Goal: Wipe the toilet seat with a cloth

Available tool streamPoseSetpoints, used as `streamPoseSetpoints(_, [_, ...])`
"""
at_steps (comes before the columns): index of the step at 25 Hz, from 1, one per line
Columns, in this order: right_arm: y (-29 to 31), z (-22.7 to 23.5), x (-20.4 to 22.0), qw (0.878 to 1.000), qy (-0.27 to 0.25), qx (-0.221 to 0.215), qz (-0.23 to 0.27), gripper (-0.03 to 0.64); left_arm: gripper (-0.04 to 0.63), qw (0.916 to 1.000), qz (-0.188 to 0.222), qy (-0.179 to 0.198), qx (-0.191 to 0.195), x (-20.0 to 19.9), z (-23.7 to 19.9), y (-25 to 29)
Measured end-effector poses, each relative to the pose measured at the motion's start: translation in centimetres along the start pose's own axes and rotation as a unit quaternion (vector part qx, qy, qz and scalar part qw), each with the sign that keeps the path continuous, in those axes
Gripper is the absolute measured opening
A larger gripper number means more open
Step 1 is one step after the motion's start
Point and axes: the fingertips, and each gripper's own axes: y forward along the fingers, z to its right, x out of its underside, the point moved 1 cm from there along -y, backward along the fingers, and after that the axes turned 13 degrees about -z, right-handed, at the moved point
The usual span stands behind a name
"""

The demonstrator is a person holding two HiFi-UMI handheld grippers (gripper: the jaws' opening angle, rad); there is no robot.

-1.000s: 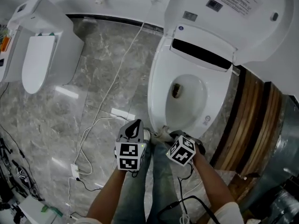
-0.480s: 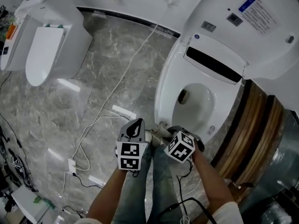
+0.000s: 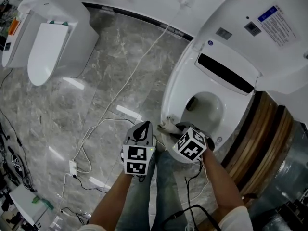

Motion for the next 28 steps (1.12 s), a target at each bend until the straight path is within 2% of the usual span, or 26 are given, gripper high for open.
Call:
streamPoseSetpoints(19, [-2.6, 9.6, -2.8, 0.999, 0.025, 0.031, 0.022, 0.109, 0.011, 0.9996, 0.026, 0.010, 0.009, -5.9, 1.2, 2.8])
streamPoseSetpoints(28, [-3.4, 12.4, -3.3, 0.997, 0.046, 0.040, 0.039, 0.109, 0.011, 0.9994, 0.033, 0.003, 0.004, -7.4, 1.1, 4.1])
